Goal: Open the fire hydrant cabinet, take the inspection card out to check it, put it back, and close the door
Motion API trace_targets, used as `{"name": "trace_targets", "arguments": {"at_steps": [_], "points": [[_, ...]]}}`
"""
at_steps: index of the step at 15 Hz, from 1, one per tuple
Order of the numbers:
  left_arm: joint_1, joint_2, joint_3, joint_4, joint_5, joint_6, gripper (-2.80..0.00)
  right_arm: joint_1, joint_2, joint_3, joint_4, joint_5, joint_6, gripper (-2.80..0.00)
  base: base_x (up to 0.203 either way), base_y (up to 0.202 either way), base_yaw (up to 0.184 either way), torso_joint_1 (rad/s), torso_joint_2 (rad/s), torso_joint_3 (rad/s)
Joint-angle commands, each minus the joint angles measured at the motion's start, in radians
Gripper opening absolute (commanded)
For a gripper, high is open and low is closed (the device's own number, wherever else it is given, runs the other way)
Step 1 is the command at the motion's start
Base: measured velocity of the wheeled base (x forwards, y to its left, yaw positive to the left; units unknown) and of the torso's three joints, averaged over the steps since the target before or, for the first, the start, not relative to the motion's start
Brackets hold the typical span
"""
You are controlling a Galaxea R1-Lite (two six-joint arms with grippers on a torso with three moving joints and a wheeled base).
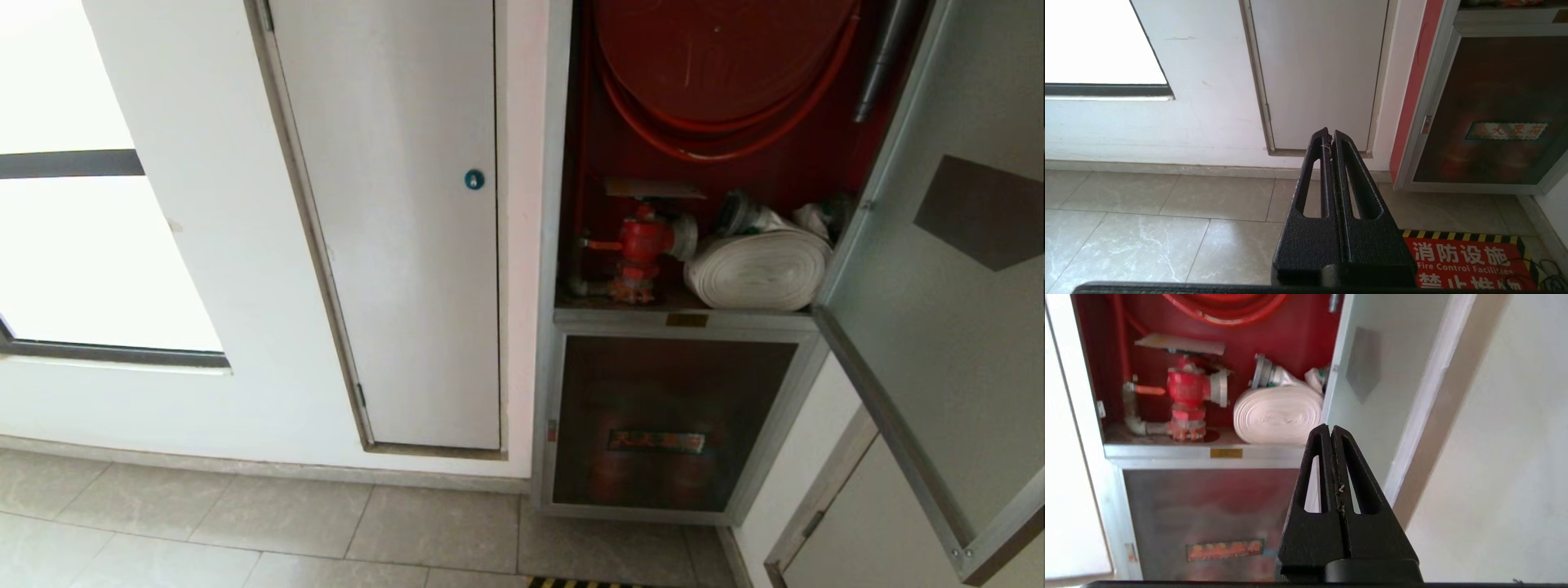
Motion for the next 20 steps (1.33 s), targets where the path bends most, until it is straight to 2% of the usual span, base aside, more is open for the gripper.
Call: {"name": "trace_targets", "arguments": {"at_steps": [1, 3, 4, 8, 11, 12, 14, 16, 18, 20], "points": [[0.0, 0.0, 0.0, 0.0, 0.0, 0.0, -2.8, -0.001, -0.051, 0.004, -0.004, -0.011, -0.002, -2.8, 0.0, 0.0, 0.0, 0.0, 0.0, 0.0], [0.0, 0.0, 0.0, 0.0, 0.0, 0.0, -2.8, -0.003, -0.086, -0.004, -0.003, -0.08, -0.002, -2.8, 0.0, 0.0, 0.0, 0.0, 0.0, 0.0], [0.0, 0.0, 0.0, 0.0, 0.0, 0.0, -2.8, -0.008, -0.089, -0.013, -0.004, -0.16, -0.003, -2.8, 0.0, 0.0, 0.0, 0.0, 0.0, 0.0], [0.0, 0.0, 0.0, 0.0, 0.0, 0.0, -2.8, -0.009, -0.004, -0.128, -0.003, -0.589, -0.027, -2.8, 0.0, 0.0, 0.0, 0.0, 0.0, 0.0], [0.0, 0.0, 0.0, 0.0, 0.0, 0.0, -2.8, -0.02, 0.162, -0.228, -0.007, -0.725, -0.025, -2.8, 0.0, 0.0, 0.0, 0.0, 0.0, 0.0], [0.0, 0.0, 0.0, 0.0, 0.0, 0.001, -2.8, -0.054, 0.204, -0.264, -0.008, -0.748, -0.025, -2.8, 0.0, 0.0, 0.0, 0.0, 0.0, 0.0], [0.0, 0.0, 0.0, 0.0, 0.0, 0.002, -2.8, -0.193, 0.282, -0.329, -0.012, -0.756, -0.019, -2.8, 0.0, 0.0, 0.0, 0.0, 0.0, 0.0], [0.0, 0.0, 0.0, 0.0, 0.0, 0.001, -2.8, -0.286, 0.367, -0.407, -0.014, -0.716, 0.018, -2.8, 0.0, 0.0, 0.0, 0.0, 0.0, 0.0], [0.0, 0.0, 0.0, 0.0, 0.0, 0.002, -2.8, -0.289, 0.379, -0.414, -0.014, -0.616, 0.031, -2.8, 0.0, 0.0, 0.0, 0.0, 0.0, 0.0], [0.0, 0.0, 0.0, 0.0, 0.0, 0.002, -2.8, -0.274, 0.38, -0.408, -0.007, -0.469, 0.045, -2.8, 0.0, 0.0, 0.0, 0.0, 0.0, 0.0]]}}
